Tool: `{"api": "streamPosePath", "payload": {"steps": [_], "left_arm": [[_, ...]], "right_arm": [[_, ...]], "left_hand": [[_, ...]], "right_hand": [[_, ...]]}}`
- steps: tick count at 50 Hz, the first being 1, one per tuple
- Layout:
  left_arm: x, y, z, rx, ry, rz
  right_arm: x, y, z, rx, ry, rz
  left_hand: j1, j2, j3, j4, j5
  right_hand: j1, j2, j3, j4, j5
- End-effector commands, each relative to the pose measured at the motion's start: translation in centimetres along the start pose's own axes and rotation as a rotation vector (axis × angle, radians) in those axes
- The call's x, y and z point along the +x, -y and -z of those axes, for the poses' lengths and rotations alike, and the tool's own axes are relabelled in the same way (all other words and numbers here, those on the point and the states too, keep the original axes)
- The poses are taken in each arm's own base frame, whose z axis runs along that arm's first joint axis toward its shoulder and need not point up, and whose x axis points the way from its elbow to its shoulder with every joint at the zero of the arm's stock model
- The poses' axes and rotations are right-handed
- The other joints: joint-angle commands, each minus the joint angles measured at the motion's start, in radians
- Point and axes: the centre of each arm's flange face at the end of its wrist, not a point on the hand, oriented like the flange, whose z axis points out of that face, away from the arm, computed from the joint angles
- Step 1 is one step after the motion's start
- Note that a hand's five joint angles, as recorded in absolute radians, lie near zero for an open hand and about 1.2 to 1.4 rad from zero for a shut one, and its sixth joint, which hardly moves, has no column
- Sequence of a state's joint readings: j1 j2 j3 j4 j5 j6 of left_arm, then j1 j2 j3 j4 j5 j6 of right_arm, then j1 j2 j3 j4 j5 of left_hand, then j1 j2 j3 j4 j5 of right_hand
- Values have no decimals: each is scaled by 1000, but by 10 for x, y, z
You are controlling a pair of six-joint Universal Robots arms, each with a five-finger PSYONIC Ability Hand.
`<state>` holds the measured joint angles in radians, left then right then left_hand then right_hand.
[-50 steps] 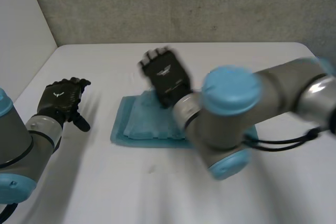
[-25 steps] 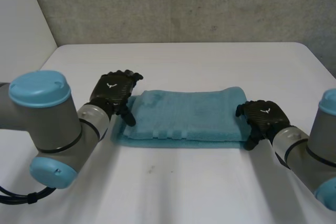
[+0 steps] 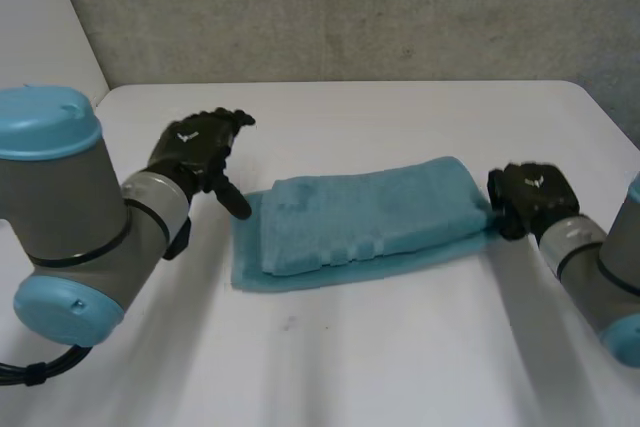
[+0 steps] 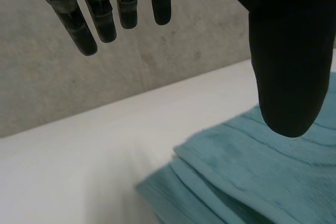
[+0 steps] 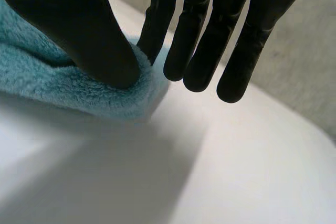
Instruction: Fold the laundry
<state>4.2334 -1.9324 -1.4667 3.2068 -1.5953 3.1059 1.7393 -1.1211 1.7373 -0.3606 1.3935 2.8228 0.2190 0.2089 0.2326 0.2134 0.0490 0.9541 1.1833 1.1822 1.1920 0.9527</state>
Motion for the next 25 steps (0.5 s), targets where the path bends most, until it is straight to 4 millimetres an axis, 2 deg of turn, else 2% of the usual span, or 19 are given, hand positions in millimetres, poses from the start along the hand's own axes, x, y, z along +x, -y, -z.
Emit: {"api": "streamPosePath", "payload": {"steps": [1, 2, 3, 4, 5, 6, 7, 9, 10, 12, 13, 15, 16, 18, 20, 24, 25], "left_arm": [[-18, 23, 3, 65, 48, 9], [-23, 28, 3, 77, 60, 11], [-27, 32, 3, 89, 71, 15], [-27, 32, 3, 89, 72, 15], [-31, 35, 3, 98, 82, 16], [-34, 37, 3, 103, 89, 17], [-34, 37, 3, 103, 89, 17], [-42, 39, 2, 108, 110, 22], [-42, 39, 2, 108, 110, 22], [-44, 39, 1, 109, 118, 23], [-47, 39, 0, 109, 122, 23], [-48, 39, 0, 110, 124, 24], [-48, 40, -1, 112, 125, 24], [-48, 41, -1, 118, 125, 22], [-49, 40, -3, 113, 126, 22], [-49, 37, -4, 104, 126, 23], [-49, 34, -5, 96, 125, 21]], "right_arm": [[-75, 94, 8, 268, 185, 76], [-75, 95, 9, 268, 186, 76], [-100, 107, 14, 302, 248, 84], [-126, 109, 17, 308, 317, 87], [-126, 109, 17, 308, 318, 87], [-153, 109, 21, 310, 388, 92], [-153, 109, 21, 310, 389, 92], [-203, 105, 34, 323, 511, 104], [-203, 105, 34, 323, 512, 104], [-243, 97, 49, 334, 609, 111], [-243, 97, 49, 334, 610, 111], [-270, 74, 52, 299, 665, 126], [-270, 74, 52, 298, 665, 126], [-283, 50, 52, 246, 692, 142], [-284, 44, 50, 230, 688, 146], [-275, 50, 44, 225, 642, 141], [-269, 58, 44, 233, 607, 137]], "left_hand": [[-44, -34, -57, -38, -48], [-44, -34, -57, -38, -48], [-44, -34, -57, -38, -48], [-44, -34, -57, -38, -48], [-44, -34, -57, -38, -48], [-44, -34, -57, -38, -48], [-44, -34, -57, -38, -48], [-44, -34, -57, -38, -48], [-44, -34, -57, -38, -48], [-44, -34, -57, -38, -48], [-44, -34, -57, -38, -48], [-44, -34, -57, -38, -48], [-44, -34, -57, -38, -48], [-44, -34, -57, -38, -48], [-44, -34, -57, -38, -48], [-44, -34, -57, -38, -48], [-44, -34, -57, -38, -48]], "right_hand": [[442, 213, 214, 204, 269], [442, 213, 214, 204, 269], [442, 213, 214, 204, 269], [442, 213, 214, 204, 269], [442, 213, 214, 204, 269], [442, 213, 214, 204, 269], [442, 213, 214, 204, 269], [442, 213, 214, 204, 269], [442, 213, 214, 204, 269], [442, 213, 214, 204, 269], [442, 213, 214, 204, 269], [442, 213, 214, 204, 269], [442, 213, 214, 204, 269], [442, 213, 214, 204, 269], [442, 213, 214, 204, 269], [442, 213, 214, 204, 269], [-48, -277, -276, -286, -221]]}}
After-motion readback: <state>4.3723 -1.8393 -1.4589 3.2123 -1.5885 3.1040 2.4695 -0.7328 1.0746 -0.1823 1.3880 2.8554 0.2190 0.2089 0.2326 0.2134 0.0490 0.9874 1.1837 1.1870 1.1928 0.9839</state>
